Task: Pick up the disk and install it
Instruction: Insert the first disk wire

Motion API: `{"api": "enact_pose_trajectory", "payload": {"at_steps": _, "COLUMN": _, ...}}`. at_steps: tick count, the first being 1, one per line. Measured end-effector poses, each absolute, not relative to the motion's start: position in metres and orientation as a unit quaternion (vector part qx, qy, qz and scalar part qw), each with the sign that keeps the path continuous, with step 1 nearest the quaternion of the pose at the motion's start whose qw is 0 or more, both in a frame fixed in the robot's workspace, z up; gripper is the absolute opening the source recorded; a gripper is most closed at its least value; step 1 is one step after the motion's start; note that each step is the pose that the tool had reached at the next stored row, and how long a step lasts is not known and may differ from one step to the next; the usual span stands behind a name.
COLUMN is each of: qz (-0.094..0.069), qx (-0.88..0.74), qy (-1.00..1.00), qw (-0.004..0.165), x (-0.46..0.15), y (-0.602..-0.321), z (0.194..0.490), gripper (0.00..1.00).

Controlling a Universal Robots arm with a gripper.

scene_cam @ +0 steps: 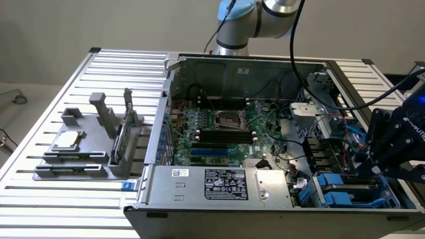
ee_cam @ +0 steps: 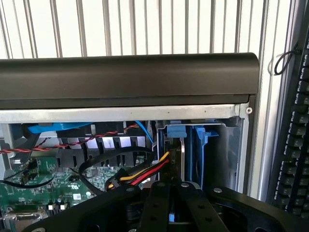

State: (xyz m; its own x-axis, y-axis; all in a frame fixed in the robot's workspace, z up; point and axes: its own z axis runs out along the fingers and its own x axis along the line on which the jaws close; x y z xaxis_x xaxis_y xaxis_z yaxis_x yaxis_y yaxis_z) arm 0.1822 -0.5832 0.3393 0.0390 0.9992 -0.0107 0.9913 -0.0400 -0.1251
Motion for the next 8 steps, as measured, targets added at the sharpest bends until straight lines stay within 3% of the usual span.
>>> {"api": "enact_pose_trajectory", "payload": {"at_steps": 8, "qz": 0.043, "qx": -0.719, "qy": -0.692, "qw": 0.046, "x": 0.1827, "y": -0.5832, "z": 0.3375, "gripper": 0.11}}
